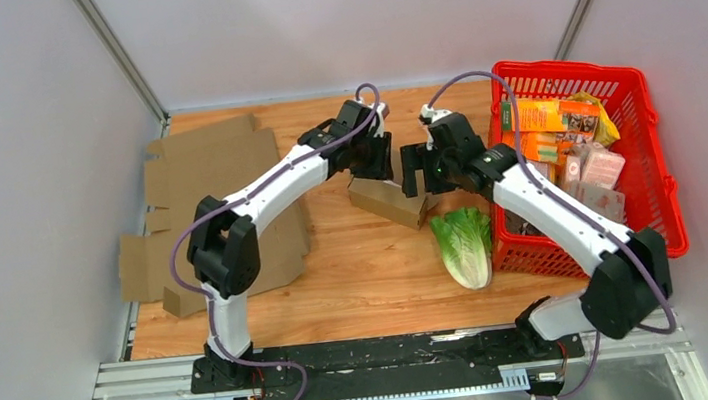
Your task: Fold the paper box
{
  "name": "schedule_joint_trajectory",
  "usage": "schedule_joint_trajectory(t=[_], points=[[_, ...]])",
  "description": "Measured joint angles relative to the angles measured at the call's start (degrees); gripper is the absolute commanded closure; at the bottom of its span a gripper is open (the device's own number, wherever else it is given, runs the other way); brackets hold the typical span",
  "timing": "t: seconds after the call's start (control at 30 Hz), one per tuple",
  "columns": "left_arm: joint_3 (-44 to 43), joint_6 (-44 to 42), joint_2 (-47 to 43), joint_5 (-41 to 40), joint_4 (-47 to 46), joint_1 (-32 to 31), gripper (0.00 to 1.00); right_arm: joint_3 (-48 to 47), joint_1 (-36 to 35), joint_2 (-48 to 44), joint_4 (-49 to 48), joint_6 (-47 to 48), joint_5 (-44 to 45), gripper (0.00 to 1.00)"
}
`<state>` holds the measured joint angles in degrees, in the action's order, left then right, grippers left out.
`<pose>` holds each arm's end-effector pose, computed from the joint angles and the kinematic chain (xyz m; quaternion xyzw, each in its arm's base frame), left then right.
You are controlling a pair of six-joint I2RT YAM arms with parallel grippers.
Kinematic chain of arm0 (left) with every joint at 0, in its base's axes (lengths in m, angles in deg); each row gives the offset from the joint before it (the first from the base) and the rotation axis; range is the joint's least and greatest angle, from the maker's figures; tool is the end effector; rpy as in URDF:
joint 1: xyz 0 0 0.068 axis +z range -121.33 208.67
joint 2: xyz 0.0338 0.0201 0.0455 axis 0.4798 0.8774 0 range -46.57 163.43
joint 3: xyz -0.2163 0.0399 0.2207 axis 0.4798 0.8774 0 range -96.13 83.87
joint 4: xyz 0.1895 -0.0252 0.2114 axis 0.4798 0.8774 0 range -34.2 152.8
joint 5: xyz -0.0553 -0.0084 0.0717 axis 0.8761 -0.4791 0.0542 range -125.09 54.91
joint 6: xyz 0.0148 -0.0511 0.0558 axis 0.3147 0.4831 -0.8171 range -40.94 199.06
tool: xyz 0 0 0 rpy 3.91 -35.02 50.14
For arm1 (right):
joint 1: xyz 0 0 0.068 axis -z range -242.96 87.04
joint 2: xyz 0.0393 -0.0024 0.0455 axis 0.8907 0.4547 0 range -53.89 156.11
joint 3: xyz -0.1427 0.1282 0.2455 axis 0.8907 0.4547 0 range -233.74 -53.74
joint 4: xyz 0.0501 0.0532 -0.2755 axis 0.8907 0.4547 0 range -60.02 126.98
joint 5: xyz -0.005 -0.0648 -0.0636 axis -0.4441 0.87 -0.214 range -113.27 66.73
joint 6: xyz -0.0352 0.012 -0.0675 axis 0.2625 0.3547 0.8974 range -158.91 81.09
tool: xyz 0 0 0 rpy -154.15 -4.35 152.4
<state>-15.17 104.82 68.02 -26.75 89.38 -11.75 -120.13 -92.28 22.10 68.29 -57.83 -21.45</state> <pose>0.3849 -0.3403 0.2703 0.1444 0.9237 -0.2473 0.2546 0.2767 0.1531 0.3190 -0.0789 0.9298 0.1332 0.3338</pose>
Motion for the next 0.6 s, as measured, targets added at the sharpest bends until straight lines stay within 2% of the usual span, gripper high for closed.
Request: schedule_joint_trajectory(t=[0.1,0.3,0.37,0.5,0.6], points=[[1.7,-0.7,-4.7,-1.5,0.0,0.0,0.55,-3.5,0.0,6.0,-0.2,0.5,-0.3,0.18],[6.1,-2.6,-15.6,-5.2,0.4,0.0,0.55,-8.6,0.2,16.2,-3.4,4.3,-5.9,0.18],[10.9,-2.9,-21.0,-5.9,-0.4,0.0,0.55,-9.5,0.3,18.8,-4.8,6.6,-8.2,0.19],[22.0,-3.0,-31.1,-6.5,-1.5,0.0,0.55,-11.9,0.6,23.4,-6.1,11.6,-12.9,0.29],[28.5,-2.9,-36.7,-7.0,-1.1,0.0,0.56,-14.0,0.9,26.8,-7.7,14.4,-15.9,0.29]])
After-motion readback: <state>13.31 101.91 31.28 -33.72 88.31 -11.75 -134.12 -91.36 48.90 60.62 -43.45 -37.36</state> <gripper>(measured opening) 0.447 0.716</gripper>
